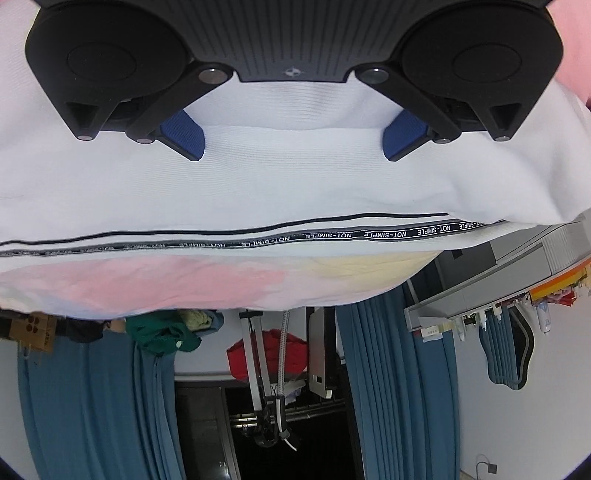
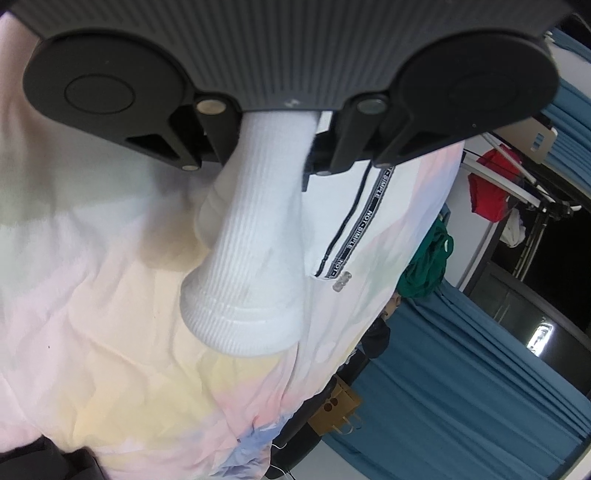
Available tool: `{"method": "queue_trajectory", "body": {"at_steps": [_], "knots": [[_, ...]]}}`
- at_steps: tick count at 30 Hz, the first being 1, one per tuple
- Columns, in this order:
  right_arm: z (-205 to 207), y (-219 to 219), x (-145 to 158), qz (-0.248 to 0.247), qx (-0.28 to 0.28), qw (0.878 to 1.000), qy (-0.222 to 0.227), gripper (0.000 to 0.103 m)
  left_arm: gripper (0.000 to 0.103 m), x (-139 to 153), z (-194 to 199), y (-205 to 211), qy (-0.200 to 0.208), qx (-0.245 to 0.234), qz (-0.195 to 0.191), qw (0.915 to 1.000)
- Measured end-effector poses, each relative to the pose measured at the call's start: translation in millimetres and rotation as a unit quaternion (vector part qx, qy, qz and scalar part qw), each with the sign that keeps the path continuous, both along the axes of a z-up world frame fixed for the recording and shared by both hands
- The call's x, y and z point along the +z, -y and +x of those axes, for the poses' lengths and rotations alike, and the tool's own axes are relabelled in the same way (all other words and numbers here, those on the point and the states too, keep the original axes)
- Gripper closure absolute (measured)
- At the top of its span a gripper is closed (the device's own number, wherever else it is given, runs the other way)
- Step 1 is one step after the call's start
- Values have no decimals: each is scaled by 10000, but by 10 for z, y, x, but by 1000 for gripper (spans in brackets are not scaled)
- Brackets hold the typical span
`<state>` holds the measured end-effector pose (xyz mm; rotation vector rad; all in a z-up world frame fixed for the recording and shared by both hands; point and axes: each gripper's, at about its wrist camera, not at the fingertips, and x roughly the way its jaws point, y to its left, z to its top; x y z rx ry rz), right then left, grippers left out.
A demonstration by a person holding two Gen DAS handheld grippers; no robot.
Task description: Fold clothes
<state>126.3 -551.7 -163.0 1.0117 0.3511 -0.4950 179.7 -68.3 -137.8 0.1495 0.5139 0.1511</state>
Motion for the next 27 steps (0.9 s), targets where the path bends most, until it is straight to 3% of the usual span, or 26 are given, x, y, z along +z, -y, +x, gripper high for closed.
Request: {"method": "queue_trajectory", "body": {"at_steps": [27], "knots": [[-3, -1, -108, 121, -13, 9999, 45, 92, 0, 12, -30, 14, 3, 37, 99, 9999]]}}
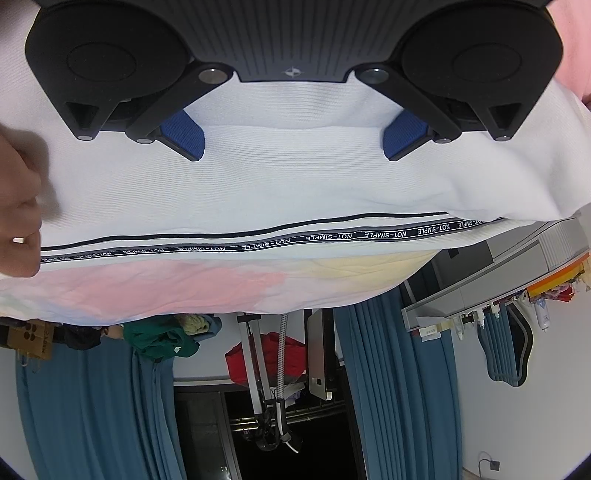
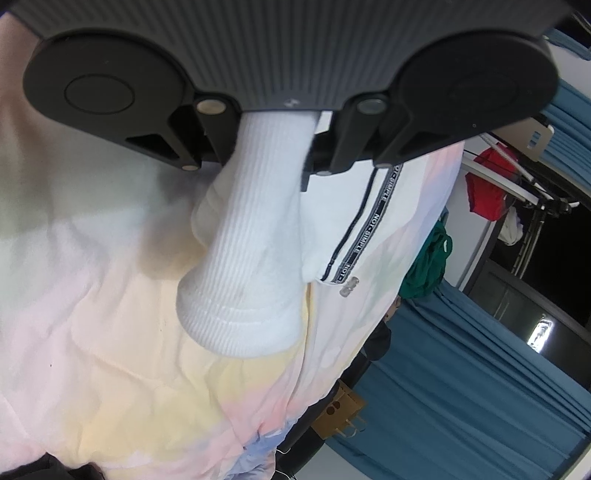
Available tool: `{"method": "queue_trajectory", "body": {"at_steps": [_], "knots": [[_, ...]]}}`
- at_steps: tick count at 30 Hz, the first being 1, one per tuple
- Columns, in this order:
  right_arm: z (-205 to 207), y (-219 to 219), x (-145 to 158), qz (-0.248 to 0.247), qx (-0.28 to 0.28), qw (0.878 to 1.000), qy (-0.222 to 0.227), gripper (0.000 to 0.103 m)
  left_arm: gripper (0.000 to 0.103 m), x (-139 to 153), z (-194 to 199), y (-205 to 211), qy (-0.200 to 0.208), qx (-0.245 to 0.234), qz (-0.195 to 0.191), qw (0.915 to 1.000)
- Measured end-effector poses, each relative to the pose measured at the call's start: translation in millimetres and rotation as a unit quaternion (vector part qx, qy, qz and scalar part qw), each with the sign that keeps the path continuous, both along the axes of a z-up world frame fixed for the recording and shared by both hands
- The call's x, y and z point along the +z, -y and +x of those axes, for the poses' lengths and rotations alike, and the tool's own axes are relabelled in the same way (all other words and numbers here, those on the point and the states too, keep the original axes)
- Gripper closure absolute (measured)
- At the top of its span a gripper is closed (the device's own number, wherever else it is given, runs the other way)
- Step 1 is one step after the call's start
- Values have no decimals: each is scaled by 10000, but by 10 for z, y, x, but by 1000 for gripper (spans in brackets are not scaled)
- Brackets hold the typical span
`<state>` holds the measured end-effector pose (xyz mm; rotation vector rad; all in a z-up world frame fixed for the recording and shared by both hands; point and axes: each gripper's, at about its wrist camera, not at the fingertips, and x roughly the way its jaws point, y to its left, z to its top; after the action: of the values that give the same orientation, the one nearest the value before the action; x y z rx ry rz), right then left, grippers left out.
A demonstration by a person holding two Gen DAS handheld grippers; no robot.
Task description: Fold clothes
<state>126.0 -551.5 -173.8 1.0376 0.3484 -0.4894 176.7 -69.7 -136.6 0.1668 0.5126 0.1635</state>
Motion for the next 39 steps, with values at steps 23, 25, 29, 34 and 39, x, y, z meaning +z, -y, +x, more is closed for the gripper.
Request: {"method": "queue_trajectory", "body": {"at_steps": [23, 25, 29, 34, 39], "knots": [[53, -41, -24, -207, 118, 9994, -262, 91, 0, -4, 7, 8, -8, -4, 40, 10000], [67, -49, 7, -248, 128, 9990, -341, 91, 0, -4, 7, 7, -8, -5, 39, 10000], [107, -85, 73, -321, 115, 9982, -489, 91, 0, -6, 6, 9, -6, -7, 41, 10000], [104, -97, 139, -289, 57, 9979, -569, 91, 0, -8, 8, 18, -5, -11, 41, 10000], [125, -124, 182, -445, 93, 9964, -717, 91, 0, -12, 8, 23, 0, -17, 46, 10000]]}}
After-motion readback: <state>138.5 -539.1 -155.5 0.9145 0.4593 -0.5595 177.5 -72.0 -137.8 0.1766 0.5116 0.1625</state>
